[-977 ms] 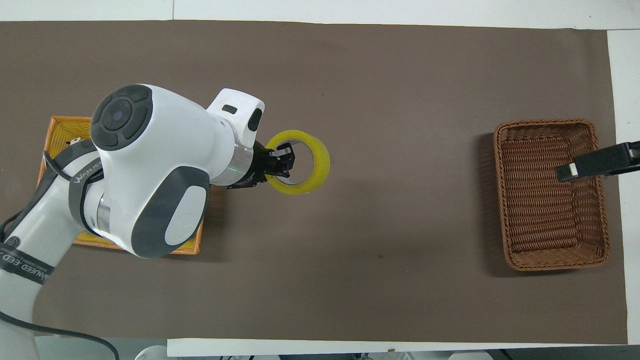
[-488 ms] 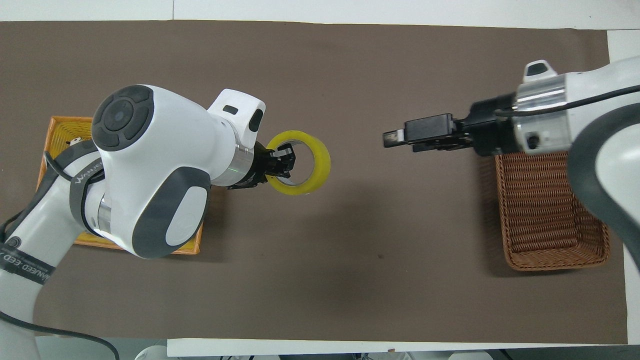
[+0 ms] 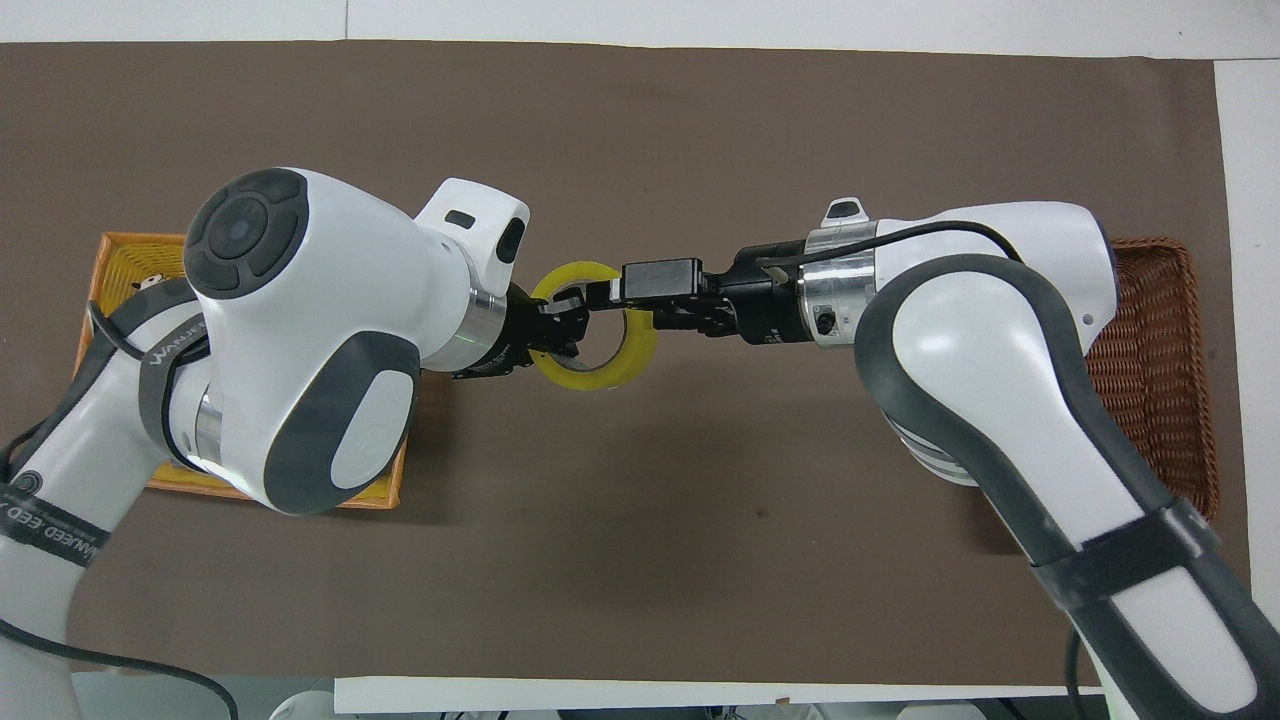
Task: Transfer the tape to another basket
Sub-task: 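Grasp the tape roll with the right gripper beside the left gripper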
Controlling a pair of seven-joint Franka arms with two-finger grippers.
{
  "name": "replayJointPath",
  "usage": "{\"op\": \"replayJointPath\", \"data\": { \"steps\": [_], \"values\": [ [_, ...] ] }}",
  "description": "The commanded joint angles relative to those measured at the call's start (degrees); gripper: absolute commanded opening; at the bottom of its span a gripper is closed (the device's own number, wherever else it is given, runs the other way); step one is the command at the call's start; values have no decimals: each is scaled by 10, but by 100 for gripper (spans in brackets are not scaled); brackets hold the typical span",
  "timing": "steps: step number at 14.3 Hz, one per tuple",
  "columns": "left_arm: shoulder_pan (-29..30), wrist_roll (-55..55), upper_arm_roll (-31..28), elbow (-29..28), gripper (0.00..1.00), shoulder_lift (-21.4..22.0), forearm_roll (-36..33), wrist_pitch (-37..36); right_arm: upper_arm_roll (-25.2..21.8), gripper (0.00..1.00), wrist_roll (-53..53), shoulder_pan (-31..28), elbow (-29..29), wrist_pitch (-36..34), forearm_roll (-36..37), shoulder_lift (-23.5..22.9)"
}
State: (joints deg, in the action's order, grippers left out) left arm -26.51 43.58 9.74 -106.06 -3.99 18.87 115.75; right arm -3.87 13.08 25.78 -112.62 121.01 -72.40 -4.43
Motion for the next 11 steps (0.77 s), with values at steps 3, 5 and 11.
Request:
{"op": "replayJointPath", "data": {
  "steps": [3,5,11],
  "values": [
    [-6,3,-4,15,0,-4,1,-17,0,100,18,-6,-7,-3,-12,5],
    [-7,3,-4,18,0,-4,1,-23,0,100,24,-6,-16,-5,-11,6],
    [-6,3,-4,17,0,-4,1,-24,1,100,60,-10,-31,-8,-12,6]
  ]
}}
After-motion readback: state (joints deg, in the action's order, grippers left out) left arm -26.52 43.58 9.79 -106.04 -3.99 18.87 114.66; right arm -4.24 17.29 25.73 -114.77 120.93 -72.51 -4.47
